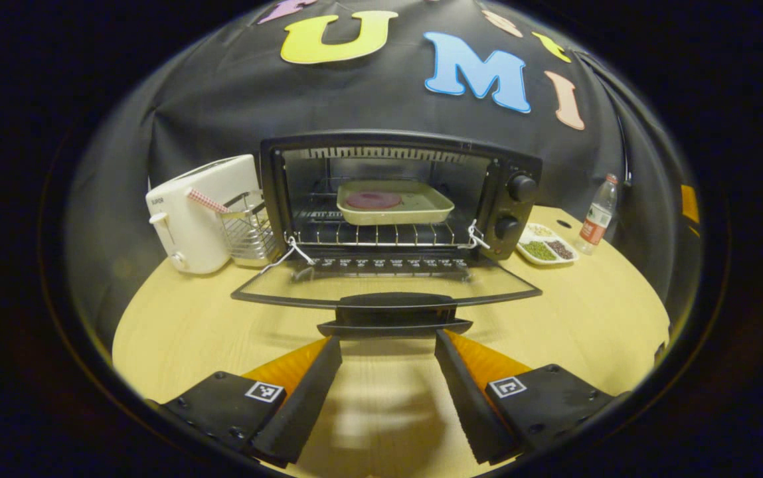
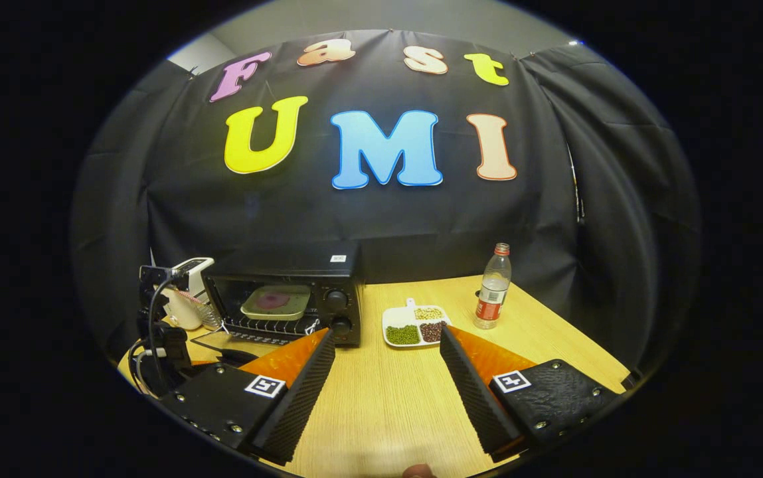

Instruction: Open the electric oven with the left hand, put the food in, and close the electric oven.

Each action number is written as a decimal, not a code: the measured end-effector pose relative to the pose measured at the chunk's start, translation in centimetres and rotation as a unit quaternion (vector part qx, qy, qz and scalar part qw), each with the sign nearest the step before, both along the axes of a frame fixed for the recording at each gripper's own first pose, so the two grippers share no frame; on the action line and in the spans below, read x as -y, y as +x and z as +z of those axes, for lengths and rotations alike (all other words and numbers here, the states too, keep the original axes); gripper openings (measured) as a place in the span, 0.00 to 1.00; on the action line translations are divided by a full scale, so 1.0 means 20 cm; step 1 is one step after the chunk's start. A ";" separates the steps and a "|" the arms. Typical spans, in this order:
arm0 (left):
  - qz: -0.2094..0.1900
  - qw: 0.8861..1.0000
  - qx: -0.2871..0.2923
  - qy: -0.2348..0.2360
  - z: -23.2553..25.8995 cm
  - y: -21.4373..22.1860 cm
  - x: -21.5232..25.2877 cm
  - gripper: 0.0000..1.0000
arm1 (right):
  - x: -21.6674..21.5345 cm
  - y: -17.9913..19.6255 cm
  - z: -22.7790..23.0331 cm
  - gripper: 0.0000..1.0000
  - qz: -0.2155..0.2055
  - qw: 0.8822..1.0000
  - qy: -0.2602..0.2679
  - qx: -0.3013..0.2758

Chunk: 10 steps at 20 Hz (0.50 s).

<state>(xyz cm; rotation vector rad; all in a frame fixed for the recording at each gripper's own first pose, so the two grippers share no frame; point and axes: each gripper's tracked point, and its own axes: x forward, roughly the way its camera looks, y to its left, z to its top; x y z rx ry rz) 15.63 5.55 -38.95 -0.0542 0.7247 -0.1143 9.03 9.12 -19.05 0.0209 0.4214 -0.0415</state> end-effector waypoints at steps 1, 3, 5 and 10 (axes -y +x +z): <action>0.002 1.000 0.004 -0.002 0.03 0.03 0.00 1.00 | -0.01 0.01 0.01 0.98 0.001 1.000 0.005 0.003; 0.002 1.000 0.015 -0.003 0.08 0.03 0.00 0.96 | -0.01 0.02 0.02 0.98 0.001 1.000 0.007 0.003; 0.000 1.000 0.029 -0.001 0.14 0.05 0.00 0.96 | 0.00 0.01 0.00 0.98 0.002 1.000 0.007 0.001; 0.002 0.999 0.044 -0.008 0.23 0.13 0.00 0.96 | 0.00 0.02 0.01 0.98 -0.001 1.000 0.013 0.003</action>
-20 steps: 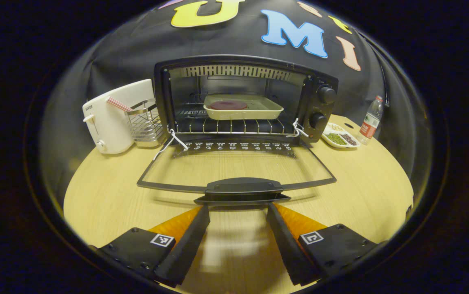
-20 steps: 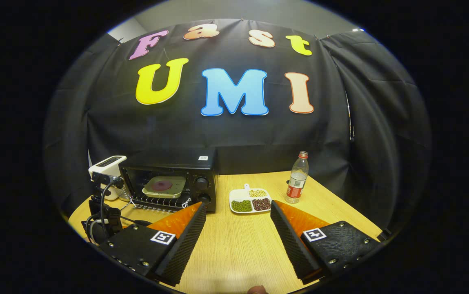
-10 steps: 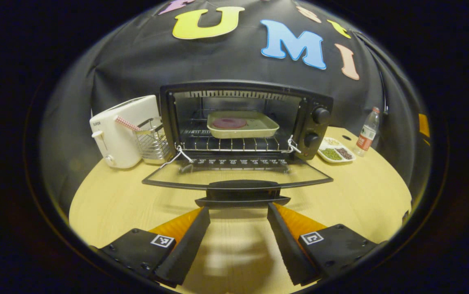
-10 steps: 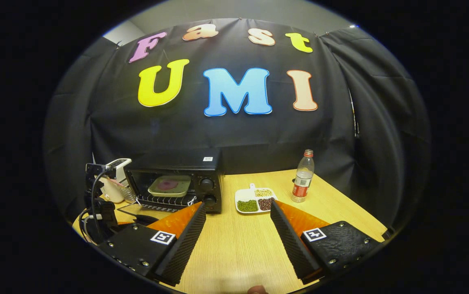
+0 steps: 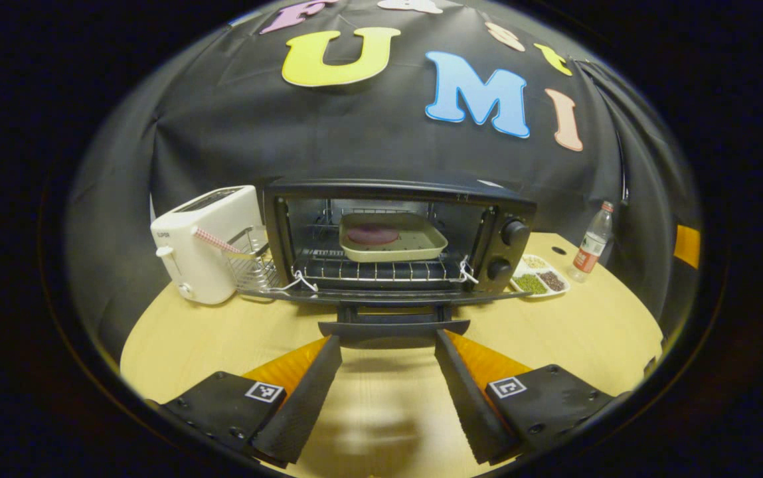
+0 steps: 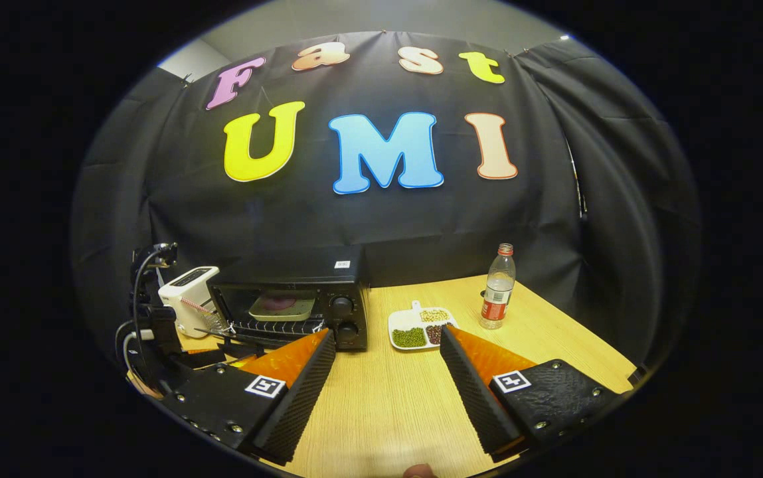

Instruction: Open the electric oven with the left hand, put the food in, and close the electric oven.

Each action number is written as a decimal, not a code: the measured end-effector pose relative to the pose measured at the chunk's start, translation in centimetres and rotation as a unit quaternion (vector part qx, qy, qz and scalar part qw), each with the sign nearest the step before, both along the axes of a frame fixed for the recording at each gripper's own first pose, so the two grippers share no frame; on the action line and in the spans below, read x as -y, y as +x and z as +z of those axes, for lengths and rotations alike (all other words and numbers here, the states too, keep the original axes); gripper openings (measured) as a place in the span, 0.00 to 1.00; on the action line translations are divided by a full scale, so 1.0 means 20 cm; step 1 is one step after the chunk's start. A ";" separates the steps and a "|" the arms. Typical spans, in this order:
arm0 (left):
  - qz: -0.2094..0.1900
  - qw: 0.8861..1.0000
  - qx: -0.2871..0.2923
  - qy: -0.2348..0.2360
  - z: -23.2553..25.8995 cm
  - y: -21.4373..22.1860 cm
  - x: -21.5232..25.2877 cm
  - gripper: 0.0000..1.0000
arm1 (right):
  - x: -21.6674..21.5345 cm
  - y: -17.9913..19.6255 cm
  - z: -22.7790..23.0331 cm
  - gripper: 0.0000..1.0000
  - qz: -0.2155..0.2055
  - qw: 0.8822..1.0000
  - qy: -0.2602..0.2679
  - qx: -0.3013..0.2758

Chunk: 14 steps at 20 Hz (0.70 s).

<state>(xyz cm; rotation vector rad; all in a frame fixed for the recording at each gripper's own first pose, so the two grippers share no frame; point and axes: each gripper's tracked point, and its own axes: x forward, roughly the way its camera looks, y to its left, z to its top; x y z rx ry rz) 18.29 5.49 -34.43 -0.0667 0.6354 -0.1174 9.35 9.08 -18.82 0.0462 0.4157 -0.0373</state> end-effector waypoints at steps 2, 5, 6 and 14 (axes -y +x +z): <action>-0.001 1.000 0.008 0.002 0.02 0.02 0.00 0.97 | 0.00 0.00 -0.01 0.98 -0.001 1.000 -0.001 -0.002; -0.006 1.000 0.021 0.008 0.07 0.07 0.00 0.96 | 0.00 0.00 -0.01 0.98 -0.002 1.000 0.000 -0.005; -0.006 1.000 0.024 0.008 0.09 0.08 0.01 1.00 | 0.00 0.01 -0.02 0.98 -0.002 1.000 0.001 -0.006; -0.019 0.997 0.070 0.015 0.24 0.29 0.00 1.00 | 0.01 0.02 -0.01 0.98 -0.001 1.000 -0.005 -0.006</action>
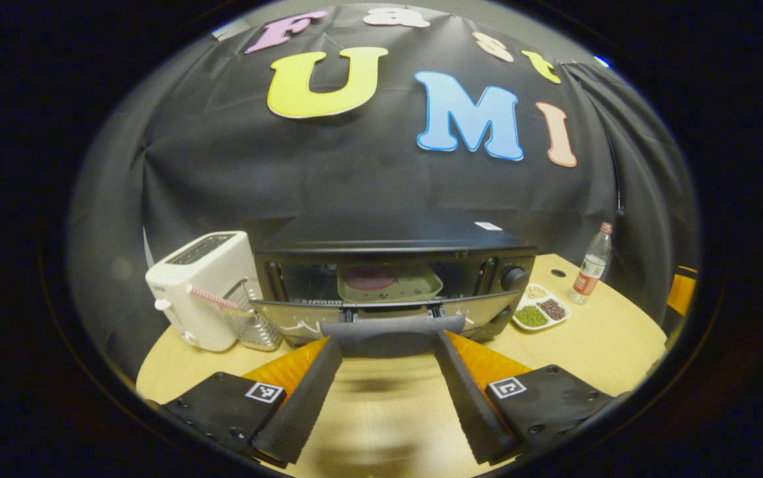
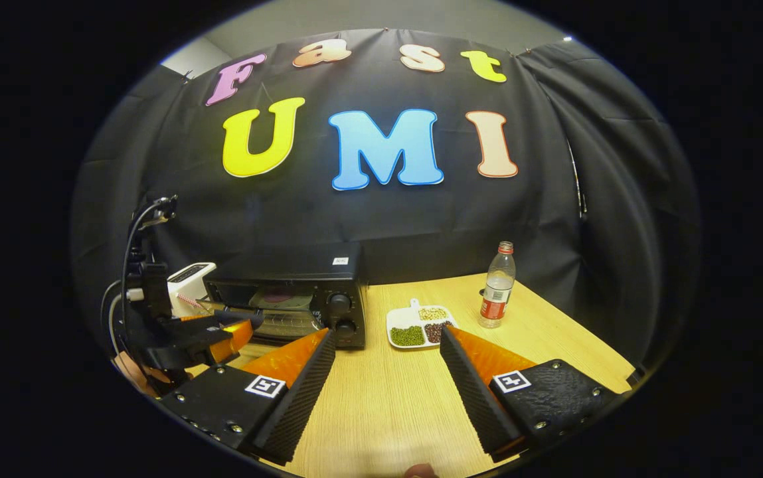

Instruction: Open the electric oven with the left hand, put the food in, and close the electric oven.

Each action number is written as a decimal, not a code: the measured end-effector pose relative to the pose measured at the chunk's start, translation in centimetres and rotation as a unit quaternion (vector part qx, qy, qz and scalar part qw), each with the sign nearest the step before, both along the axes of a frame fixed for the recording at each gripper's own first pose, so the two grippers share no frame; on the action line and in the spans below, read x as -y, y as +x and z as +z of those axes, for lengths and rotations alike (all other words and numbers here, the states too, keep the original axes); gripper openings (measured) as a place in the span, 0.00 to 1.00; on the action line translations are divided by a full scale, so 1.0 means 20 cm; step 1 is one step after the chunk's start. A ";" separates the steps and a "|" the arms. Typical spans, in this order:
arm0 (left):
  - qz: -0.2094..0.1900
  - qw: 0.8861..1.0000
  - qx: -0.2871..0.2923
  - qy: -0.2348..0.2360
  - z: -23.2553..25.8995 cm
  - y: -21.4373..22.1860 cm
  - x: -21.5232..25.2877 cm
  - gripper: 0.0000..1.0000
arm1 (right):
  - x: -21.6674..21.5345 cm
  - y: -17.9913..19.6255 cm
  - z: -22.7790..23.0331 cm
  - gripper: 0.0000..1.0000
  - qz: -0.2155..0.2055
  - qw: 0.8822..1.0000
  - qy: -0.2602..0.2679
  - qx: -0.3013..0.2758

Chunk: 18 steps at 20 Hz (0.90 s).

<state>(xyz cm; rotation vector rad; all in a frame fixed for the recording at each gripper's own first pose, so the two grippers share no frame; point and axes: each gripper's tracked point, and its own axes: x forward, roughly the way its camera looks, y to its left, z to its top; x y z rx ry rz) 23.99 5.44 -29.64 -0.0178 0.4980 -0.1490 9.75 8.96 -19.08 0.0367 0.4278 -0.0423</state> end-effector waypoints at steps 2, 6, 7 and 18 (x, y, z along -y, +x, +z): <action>0.000 1.000 0.022 -0.001 0.08 0.05 0.00 1.00 | 0.01 0.00 0.03 0.98 -0.002 1.000 0.001 0.006; 0.006 0.996 0.086 -0.005 0.38 0.01 0.02 1.00 | 0.03 0.00 0.14 0.98 0.006 0.999 0.001 0.033; 0.008 0.995 0.101 -0.005 0.47 -0.03 0.04 0.92 | 0.05 -0.01 0.17 0.98 0.008 0.999 0.002 0.043; 0.070 0.978 0.196 0.001 1.11 -0.84 0.17 0.96 | 0.20 -0.31 0.55 0.98 0.092 0.987 0.001 0.132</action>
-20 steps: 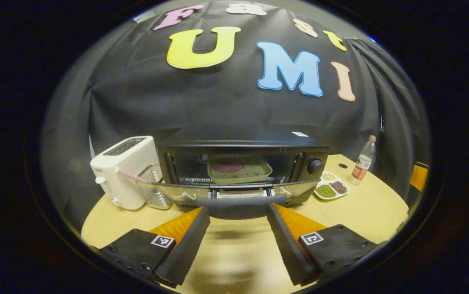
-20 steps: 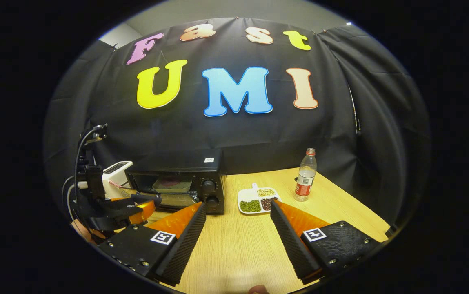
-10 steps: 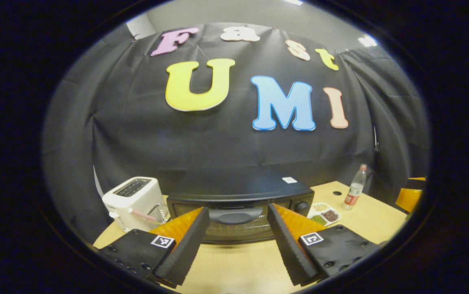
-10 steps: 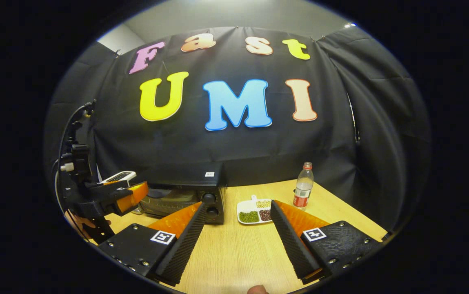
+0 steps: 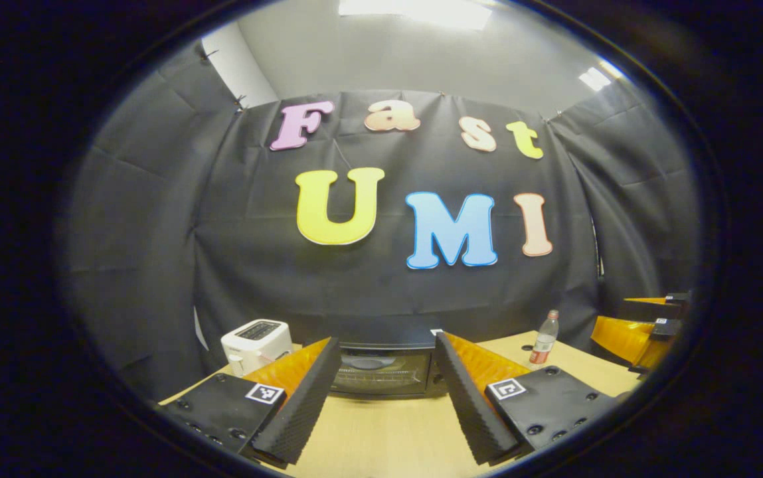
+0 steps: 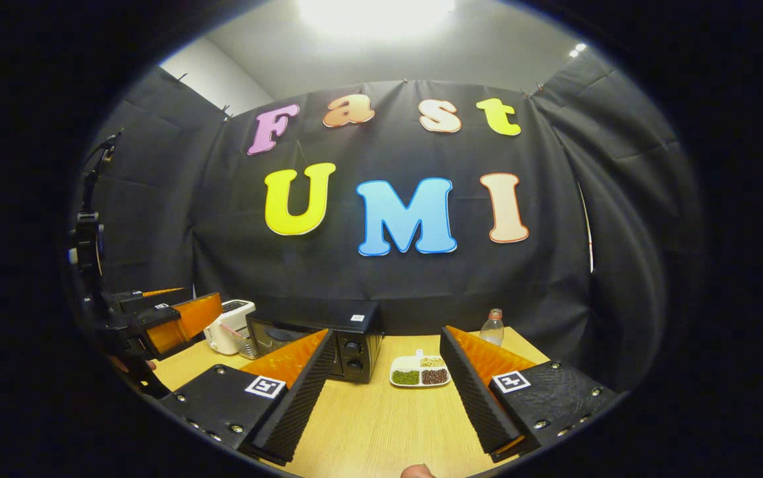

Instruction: Open the electric oven with the left hand, put the food in, and close the electric oven.

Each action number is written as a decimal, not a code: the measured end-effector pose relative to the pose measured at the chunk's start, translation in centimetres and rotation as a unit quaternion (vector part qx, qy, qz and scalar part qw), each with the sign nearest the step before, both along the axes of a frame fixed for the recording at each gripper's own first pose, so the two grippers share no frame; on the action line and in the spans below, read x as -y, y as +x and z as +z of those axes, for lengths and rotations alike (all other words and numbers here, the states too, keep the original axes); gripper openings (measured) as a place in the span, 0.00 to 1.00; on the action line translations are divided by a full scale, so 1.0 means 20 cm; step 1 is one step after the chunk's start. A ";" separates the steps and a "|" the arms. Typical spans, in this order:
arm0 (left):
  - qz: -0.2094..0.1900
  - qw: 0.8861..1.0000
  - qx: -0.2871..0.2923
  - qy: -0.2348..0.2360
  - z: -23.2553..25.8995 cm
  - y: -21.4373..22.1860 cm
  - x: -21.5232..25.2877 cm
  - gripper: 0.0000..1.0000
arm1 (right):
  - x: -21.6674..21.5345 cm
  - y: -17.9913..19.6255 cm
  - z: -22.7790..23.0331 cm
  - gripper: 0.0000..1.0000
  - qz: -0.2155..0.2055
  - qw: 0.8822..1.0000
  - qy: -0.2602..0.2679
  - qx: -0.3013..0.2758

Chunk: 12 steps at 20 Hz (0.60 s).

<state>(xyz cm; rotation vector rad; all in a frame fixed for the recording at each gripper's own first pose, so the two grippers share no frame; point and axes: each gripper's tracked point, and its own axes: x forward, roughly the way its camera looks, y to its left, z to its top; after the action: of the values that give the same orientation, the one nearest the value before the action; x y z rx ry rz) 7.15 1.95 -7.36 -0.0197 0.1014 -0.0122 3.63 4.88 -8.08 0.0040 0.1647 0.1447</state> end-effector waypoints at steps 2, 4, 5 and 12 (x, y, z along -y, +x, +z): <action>0.012 1.000 0.005 0.001 0.06 -0.15 -0.01 0.96 | 0.01 -0.05 0.04 0.98 0.009 1.000 0.004 0.006; 0.019 1.000 0.006 0.003 0.10 -0.27 -0.01 1.00 | 0.02 -0.11 0.05 0.98 0.011 1.000 0.009 0.005; 0.021 1.000 0.006 0.005 0.12 -0.31 -0.01 0.96 | 0.02 -0.12 0.07 0.98 0.010 1.000 0.012 0.007; 0.020 1.000 0.013 0.004 0.19 -0.51 -0.06 0.98 | -0.05 -0.24 0.14 0.98 0.010 1.000 0.020 0.022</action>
<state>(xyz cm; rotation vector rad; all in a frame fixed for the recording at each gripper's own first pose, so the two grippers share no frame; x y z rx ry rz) -3.00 3.15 -3.54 -0.0133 0.0746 0.0287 -1.24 5.82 -5.37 0.0387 0.1185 0.1685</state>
